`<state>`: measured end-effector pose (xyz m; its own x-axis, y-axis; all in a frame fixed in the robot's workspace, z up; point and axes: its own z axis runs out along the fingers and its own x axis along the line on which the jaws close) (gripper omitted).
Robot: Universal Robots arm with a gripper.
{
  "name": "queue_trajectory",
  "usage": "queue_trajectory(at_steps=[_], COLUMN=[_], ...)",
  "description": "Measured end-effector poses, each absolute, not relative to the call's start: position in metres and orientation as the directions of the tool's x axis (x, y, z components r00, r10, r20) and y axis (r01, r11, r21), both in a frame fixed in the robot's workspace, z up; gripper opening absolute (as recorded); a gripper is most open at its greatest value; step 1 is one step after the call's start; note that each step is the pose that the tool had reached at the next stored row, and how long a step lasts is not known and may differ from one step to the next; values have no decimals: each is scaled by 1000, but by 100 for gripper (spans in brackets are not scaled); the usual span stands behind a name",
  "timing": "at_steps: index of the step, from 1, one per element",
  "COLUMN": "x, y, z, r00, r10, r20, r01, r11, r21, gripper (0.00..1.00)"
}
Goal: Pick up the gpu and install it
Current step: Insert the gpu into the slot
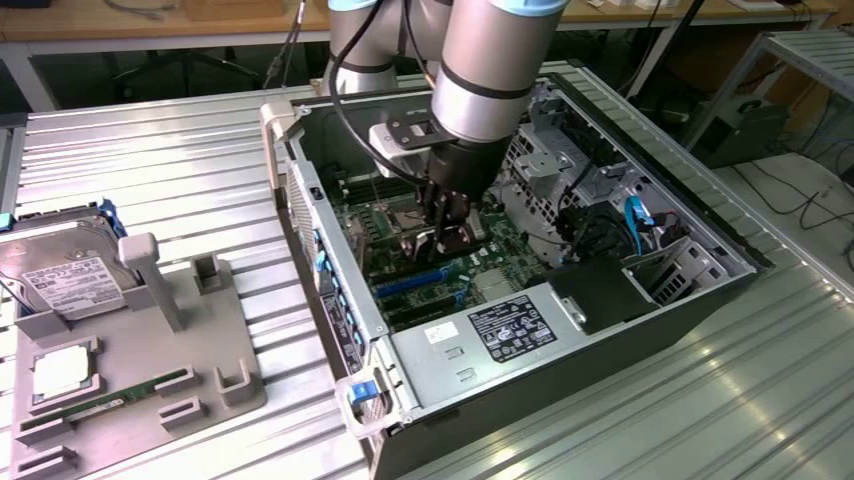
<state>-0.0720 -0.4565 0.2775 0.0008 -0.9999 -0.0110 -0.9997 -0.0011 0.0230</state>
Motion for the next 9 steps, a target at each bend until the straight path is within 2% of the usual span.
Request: queue_trajectory(at_steps=[9], x=[-74], y=[-456], z=[266], r00=[2], r10=[-1000], r20=[-11], r01=[-1000], r11=[-2], r21=[23], gripper=[28])
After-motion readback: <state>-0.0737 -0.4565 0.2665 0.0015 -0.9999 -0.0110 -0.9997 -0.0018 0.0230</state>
